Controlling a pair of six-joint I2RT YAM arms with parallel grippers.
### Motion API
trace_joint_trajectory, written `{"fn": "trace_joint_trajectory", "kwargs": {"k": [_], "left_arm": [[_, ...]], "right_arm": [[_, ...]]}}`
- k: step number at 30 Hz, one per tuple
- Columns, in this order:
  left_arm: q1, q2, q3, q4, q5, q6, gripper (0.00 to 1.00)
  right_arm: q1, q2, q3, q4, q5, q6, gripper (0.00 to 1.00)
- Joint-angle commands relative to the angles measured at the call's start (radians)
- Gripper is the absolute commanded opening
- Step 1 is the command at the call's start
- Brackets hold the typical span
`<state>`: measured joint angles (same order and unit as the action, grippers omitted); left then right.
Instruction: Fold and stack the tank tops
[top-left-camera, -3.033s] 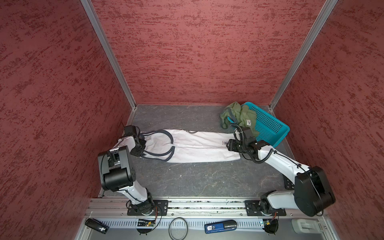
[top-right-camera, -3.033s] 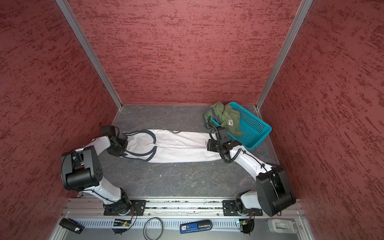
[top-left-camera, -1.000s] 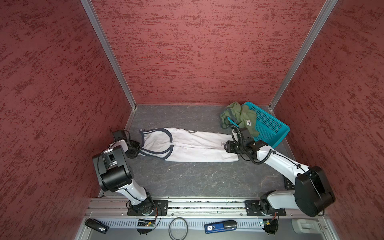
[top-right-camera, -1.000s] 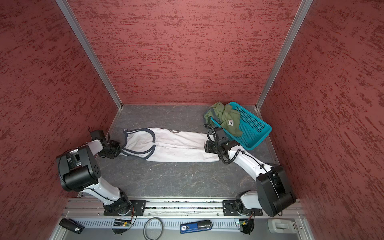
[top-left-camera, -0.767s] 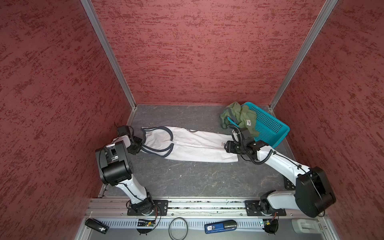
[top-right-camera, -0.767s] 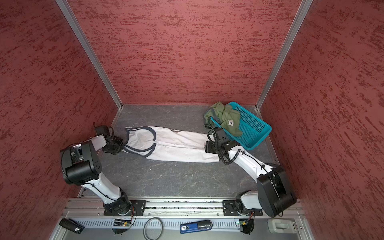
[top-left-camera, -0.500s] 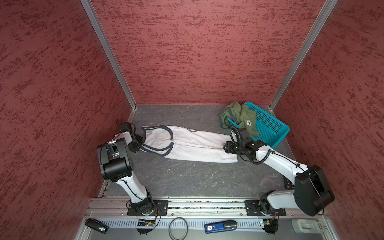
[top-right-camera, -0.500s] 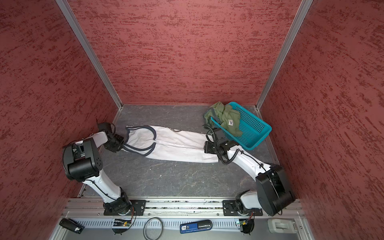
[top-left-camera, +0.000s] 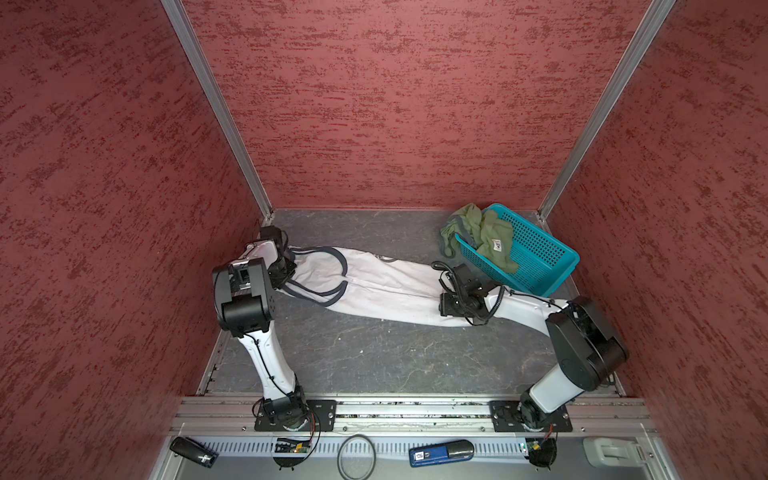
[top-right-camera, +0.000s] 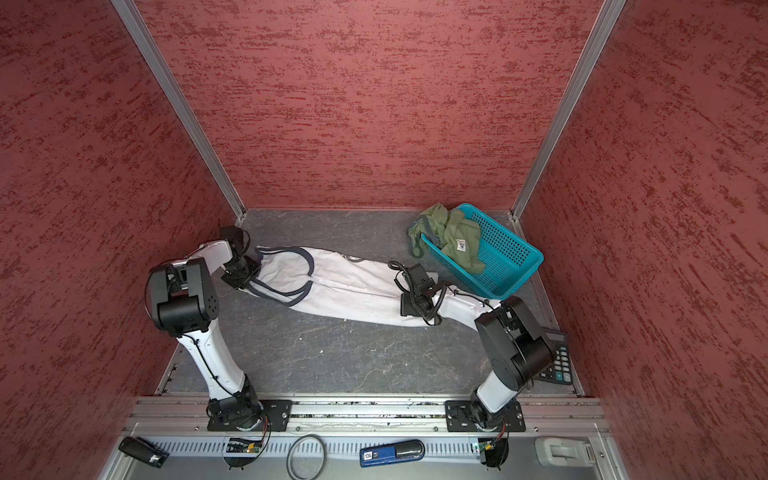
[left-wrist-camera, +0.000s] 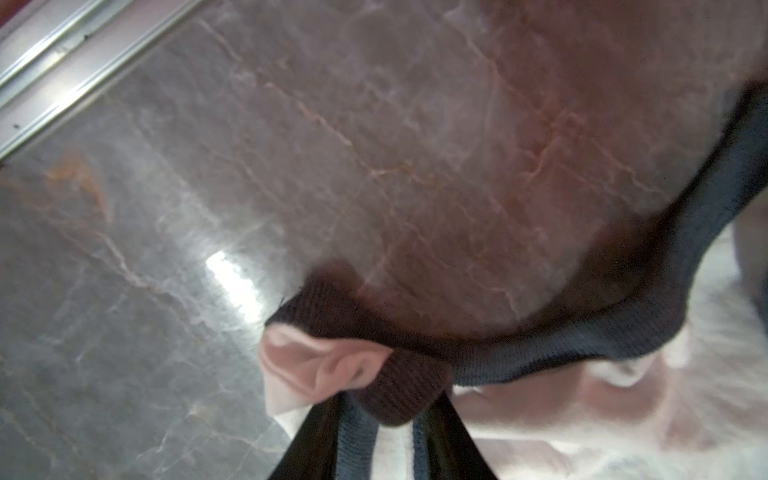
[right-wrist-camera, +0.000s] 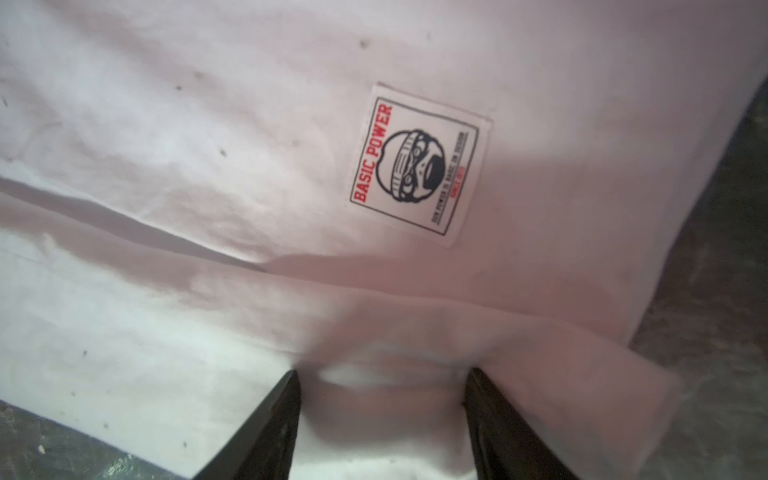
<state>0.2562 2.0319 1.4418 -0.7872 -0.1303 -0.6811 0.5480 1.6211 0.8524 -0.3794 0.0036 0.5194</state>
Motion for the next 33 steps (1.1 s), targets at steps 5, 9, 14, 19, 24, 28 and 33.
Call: {"fn": "trace_joint_trajectory", "kwargs": {"k": [5,9,14,19,24,28,33], "left_arm": [[-0.056,0.159,0.217,-0.165,-0.105,0.035,0.38],[-0.086,0.249,0.371,-0.241,-0.144,0.057,0.39],[-0.141,0.320,0.544,-0.311,-0.161,0.107,0.44],[-0.207,0.278,0.648,-0.364,-0.155,0.160,0.58],[-0.251,0.153,0.618,-0.375,-0.127,0.148,0.70],[-0.267,0.022,0.463,-0.331,-0.100,0.114,0.75],[-0.267,-0.091,0.223,-0.212,-0.019,0.068,0.74]], "right_arm": [[0.110,-0.100,-0.173,-0.036,-0.007,0.187,0.65],[0.204,-0.143,-0.214,-0.007,-0.067,0.264,0.65],[0.274,-0.176,-0.103,-0.096,-0.049,0.236,0.65],[0.241,-0.222,0.047,-0.188,0.099,0.092,0.67],[0.139,-0.130,0.127,-0.147,0.123,-0.019,0.68],[0.070,-0.018,0.170,-0.116,0.101,-0.068,0.68],[0.061,0.087,0.195,-0.115,0.139,-0.093,0.69]]}}
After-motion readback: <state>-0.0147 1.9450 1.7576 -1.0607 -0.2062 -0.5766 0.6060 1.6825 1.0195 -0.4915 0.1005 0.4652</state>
